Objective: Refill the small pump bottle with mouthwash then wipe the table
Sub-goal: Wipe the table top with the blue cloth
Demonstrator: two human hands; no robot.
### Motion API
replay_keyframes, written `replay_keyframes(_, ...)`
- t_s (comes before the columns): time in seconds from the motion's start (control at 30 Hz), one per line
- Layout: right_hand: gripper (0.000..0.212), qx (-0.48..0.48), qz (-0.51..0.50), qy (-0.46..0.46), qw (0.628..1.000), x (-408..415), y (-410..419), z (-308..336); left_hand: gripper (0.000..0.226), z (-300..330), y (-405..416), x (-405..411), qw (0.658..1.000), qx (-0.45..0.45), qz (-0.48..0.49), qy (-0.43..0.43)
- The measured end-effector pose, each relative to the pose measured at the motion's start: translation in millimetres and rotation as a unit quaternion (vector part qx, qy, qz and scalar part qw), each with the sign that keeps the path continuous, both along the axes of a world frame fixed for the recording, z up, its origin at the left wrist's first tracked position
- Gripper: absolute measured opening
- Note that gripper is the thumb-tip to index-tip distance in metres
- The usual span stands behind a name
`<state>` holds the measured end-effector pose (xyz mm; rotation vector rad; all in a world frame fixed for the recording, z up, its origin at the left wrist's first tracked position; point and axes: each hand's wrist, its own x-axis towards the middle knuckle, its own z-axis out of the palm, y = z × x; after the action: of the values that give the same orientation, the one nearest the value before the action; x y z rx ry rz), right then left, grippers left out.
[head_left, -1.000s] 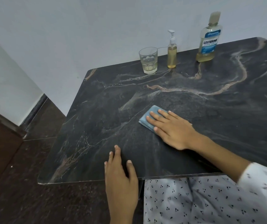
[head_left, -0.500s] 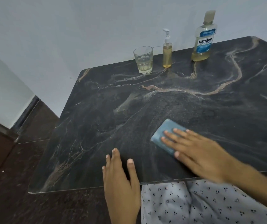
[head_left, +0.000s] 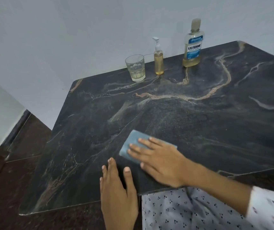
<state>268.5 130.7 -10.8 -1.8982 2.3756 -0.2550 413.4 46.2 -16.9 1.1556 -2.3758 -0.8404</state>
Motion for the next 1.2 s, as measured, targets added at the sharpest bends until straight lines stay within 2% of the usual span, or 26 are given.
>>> replay_keyframes(0.1,0.05,0.001,0.024,-0.03,0.999,13.9,47.5,0.3,0.06,-1.3,-0.3,1.1,1.0,-0.007,-0.002,0.003)
replay_keyframes(0.27,0.05,0.034,-0.065,-0.019,0.997,-13.5,104.5,6.0,0.06,-3.9,2.0,0.2,1.0,-0.028,-0.002,-0.007)
replay_keyframes(0.37,0.049,0.041,-0.123,-0.001,0.992,-53.0,93.8,5.6,0.06,-3.8,3.4,0.5,0.999,-0.033,-0.003,-0.012)
replay_keyframes(0.5,0.05,0.023,-0.198,0.029,0.979,-80.5,30.3,3.6,0.059,-2.0,3.2,-0.4,1.0,-0.026,-0.003,-0.015)
replay_keyframes(0.57,0.051,0.024,-0.178,0.027,0.983,-68.3,-3.0,3.7,0.059,-1.1,3.1,-0.3,1.0,-0.02,-0.002,-0.017)
replay_keyframes(0.67,0.052,0.0,-0.085,0.021,0.996,-25.6,-21.4,-1.2,0.06,0.1,3.2,0.2,1.0,-0.012,-0.005,-0.013)
replay_keyframes(0.77,0.051,-0.007,0.001,-0.006,1.0,13.1,6.4,-1.7,0.069,1.8,3.0,0.0,1.0,-0.005,-0.006,-0.016)
replay_keyframes(0.83,0.05,-0.004,0.017,-0.033,0.999,20.2,39.3,0.3,0.074,1.9,3.2,-0.4,1.0,-0.009,-0.005,-0.02)
replay_keyframes(0.93,0.049,0.011,-0.025,-0.053,0.998,9.7,89.0,4.7,0.072,0.7,3.6,-2.5,1.0,-0.015,-0.003,-0.027)
replay_keyframes(1.03,0.049,0.044,-0.094,-0.033,0.994,-22.0,118.4,6.9,0.065,-1.4,4.7,-6.7,0.999,-0.019,0.003,-0.043)
replay_keyframes(1.2,0.048,0.024,-0.191,0.009,0.981,-83.8,82.2,2.5,0.063,0.0,7.8,-13.2,0.999,-0.011,-0.007,-0.052)
